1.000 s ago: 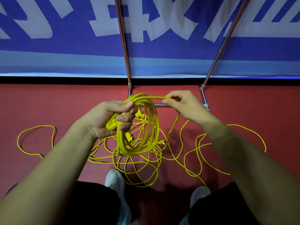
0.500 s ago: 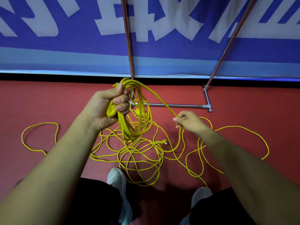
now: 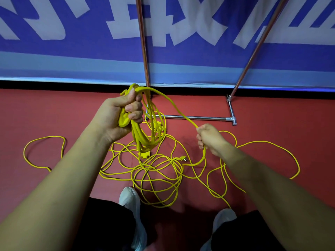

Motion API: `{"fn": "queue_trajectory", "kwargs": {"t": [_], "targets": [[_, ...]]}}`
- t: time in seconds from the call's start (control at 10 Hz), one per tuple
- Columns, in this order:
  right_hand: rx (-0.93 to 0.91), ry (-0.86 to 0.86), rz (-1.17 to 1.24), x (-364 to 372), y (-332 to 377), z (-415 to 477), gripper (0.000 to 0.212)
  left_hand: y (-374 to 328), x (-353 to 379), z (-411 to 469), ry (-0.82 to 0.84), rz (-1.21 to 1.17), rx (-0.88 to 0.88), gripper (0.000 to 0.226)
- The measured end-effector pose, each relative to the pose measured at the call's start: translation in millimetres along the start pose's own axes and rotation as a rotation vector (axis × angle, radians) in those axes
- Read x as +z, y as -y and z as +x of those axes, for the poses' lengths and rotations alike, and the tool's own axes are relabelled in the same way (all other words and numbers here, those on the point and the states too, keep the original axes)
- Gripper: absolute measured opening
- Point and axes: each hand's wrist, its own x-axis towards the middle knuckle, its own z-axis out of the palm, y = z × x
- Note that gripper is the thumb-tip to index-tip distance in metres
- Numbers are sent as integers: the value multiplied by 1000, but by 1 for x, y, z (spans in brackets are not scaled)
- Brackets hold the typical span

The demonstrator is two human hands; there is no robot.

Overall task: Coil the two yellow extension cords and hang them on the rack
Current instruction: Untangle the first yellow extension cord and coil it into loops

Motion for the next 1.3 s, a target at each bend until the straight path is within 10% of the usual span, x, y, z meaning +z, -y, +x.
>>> {"fn": "queue_trajectory", "kwargs": {"t": [0.2,0.4,0.6,0.9,1.3], "targets": [[-209,321,-784,-10,27,-26,16,9,8,2,-65,168,-36,15],[-187,1052,-568,-18,81,-78,9,27,13,3,-111,391,-179,21],[-349,899,208,-10,92,-80,8,40,25,-1,37,357,-334,21],[-467,536,-308,-42,59,-40,17,21,14,3,143,-40,-228,33],[-758,374,-339,-6,92,-79,5,31,14,-3,-14,428,-225,13]]}}
